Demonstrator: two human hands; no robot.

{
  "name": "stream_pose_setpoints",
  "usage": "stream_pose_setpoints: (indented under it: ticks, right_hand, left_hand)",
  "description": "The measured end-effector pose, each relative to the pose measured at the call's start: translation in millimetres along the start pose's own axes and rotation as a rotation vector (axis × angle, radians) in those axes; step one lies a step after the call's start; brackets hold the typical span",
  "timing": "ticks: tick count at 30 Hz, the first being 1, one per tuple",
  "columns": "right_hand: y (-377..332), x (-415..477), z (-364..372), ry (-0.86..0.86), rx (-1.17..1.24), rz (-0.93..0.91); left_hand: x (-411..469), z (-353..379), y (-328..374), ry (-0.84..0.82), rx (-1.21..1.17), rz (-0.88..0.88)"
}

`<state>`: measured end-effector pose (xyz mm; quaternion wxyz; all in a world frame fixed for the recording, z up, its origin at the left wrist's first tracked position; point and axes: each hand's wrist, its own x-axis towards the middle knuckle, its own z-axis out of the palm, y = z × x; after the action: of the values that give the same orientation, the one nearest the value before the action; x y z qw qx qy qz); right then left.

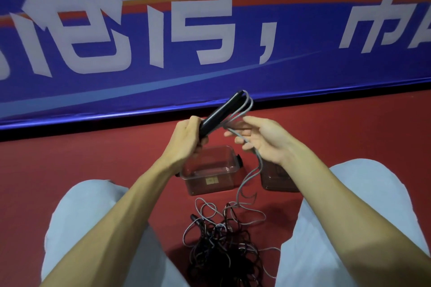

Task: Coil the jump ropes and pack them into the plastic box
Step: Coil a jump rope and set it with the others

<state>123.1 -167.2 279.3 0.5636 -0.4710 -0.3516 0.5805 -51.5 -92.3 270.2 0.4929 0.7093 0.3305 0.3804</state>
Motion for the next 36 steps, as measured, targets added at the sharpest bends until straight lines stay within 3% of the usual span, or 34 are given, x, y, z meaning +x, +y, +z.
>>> stream_pose_setpoints:
  ticks: [6, 11, 16, 20, 24, 27, 31, 36]
  right_hand:
    - [9.5, -2.3, 13.7, -0.144, -0.515, 0.016]
    - [14.9, -8.1, 11.2, -0.223, -1.216, -0.011]
    - [10.1, -10.0, 11.8, -0.149, -1.436, -0.439]
    - [11.4, -5.8, 6.5, -0.057, -1.42, -0.619]
    - [7.5, -3.4, 1.0, 0.224, -1.288, -0.716]
    - [8.9, -0.9, -3.0, 0.352, -1.276, -0.654]
    - [15.1, 3.5, 1.8, 0.29, -1.122, -0.46]
    - [24.8, 9.1, 6.6, 0.272, -0.996, -0.296]
  left_hand:
    - [6.0, 0.0, -4.5, 0.159, -0.116, -0.139]
    - [14.6, -8.0, -16.4, 0.314, -0.03, -0.188]
    - [15.0, -8.5, -23.0, 0.244, 0.545, -0.126]
    - [10.2, -0.7, -23.8, 0.097, 0.738, -0.064]
    - [5.3, 2.2, -20.3, 0.01, 0.9, 0.066]
    - [0.7, 2.1, -16.2, -0.051, 0.95, 0.247]
    - [-1.6, -3.1, -13.7, -0.099, 0.959, 0.416]
    - [-2.8, 2.5, -17.9, -0.13, 0.991, 0.404]
